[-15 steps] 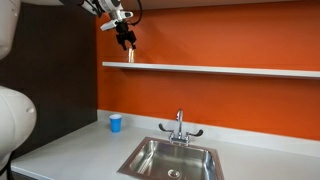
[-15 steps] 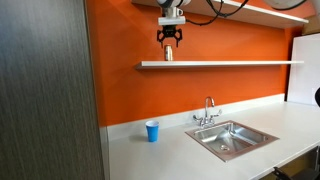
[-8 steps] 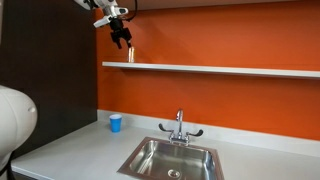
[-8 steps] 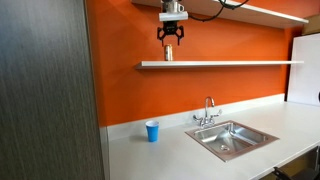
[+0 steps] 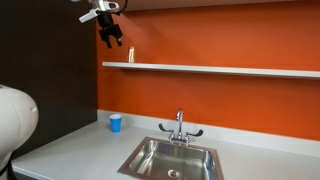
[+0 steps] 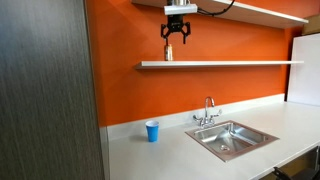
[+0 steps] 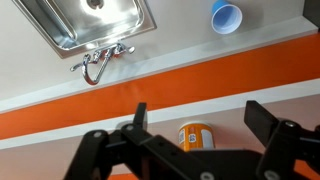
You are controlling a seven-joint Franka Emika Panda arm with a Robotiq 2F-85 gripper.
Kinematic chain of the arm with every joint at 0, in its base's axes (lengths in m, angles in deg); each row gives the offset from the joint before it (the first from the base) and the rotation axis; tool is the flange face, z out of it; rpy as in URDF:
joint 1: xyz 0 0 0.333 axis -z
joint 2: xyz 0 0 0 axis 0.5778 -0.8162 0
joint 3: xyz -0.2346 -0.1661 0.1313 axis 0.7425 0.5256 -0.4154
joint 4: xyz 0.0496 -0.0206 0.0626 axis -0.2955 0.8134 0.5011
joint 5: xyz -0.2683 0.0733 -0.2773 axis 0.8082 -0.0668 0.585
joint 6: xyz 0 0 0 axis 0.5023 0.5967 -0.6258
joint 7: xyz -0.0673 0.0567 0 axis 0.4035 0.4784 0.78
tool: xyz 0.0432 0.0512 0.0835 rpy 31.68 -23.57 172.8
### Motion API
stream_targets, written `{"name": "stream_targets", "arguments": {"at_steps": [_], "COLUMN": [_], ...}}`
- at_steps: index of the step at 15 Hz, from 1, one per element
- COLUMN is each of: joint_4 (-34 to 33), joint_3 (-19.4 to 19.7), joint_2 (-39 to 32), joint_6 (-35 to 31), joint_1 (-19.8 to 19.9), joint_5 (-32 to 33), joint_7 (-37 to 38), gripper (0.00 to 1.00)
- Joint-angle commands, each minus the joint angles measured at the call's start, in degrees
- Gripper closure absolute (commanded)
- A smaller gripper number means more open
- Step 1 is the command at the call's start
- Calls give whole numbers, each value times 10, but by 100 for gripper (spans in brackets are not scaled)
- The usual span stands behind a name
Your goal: Put the orange can on the bottom shelf
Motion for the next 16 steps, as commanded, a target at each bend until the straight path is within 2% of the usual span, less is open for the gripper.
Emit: {"name": "stream_targets", "arguments": {"at_steps": [1,8,16], "joint_4": [112,271,391], "joint_3": [-23,-42,-39], "joint_2": [88,199,253], "joint_6": [-15,-53,-88], "joint_1": [19,27,48], "joint_5": [-11,-17,-43], "joint_7": [0,-20,-28], "gripper": [0,0,0]}}
